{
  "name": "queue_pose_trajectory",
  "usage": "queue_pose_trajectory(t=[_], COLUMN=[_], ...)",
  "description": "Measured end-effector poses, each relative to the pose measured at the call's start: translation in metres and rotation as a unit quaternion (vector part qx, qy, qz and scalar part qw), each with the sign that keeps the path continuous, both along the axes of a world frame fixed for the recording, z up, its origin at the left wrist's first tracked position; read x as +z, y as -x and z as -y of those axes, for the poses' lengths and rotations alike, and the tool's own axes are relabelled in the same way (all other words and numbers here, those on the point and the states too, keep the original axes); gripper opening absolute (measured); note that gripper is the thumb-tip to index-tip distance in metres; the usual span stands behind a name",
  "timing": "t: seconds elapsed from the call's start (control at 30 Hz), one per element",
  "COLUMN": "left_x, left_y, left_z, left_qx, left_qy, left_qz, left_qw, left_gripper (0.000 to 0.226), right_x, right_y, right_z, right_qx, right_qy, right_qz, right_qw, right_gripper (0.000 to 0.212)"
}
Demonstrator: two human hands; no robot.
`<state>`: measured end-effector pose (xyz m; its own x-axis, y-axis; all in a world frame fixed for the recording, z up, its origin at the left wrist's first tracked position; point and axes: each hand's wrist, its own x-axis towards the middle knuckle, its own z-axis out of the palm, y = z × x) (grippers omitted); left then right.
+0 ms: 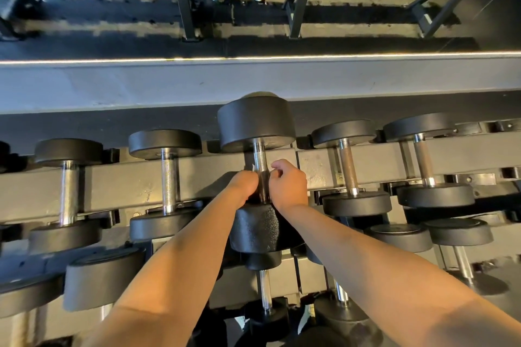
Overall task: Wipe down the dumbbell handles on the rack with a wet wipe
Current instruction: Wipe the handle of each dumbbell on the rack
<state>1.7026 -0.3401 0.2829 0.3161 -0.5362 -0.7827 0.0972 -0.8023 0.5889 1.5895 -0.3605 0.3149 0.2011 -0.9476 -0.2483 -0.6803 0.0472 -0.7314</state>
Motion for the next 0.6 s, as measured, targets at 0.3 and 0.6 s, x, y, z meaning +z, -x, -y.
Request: queue_pose_trajectory(t=[0.3, 0.6], left_x=[0.014, 0.026], left_y=[-0.005, -0.004], left_z=[-0.024, -0.023], left_qx=[-0.151, -0.045], left_qy=[0.007, 0.198], left_qz=[0.124, 0.167], left_qw=[0.981, 0.965], left_gripper=[0.014, 0.02], right_x=[0.001, 0.0], right_y=[0.002, 0.007], right_z=[0.0, 0.0], right_qx=[-0.006, -0.021], right_qy=[0.004, 0.013], right_qz=[0.019, 0.085], right_qw=[1.0, 0.996], right_gripper=[0.027, 0.019])
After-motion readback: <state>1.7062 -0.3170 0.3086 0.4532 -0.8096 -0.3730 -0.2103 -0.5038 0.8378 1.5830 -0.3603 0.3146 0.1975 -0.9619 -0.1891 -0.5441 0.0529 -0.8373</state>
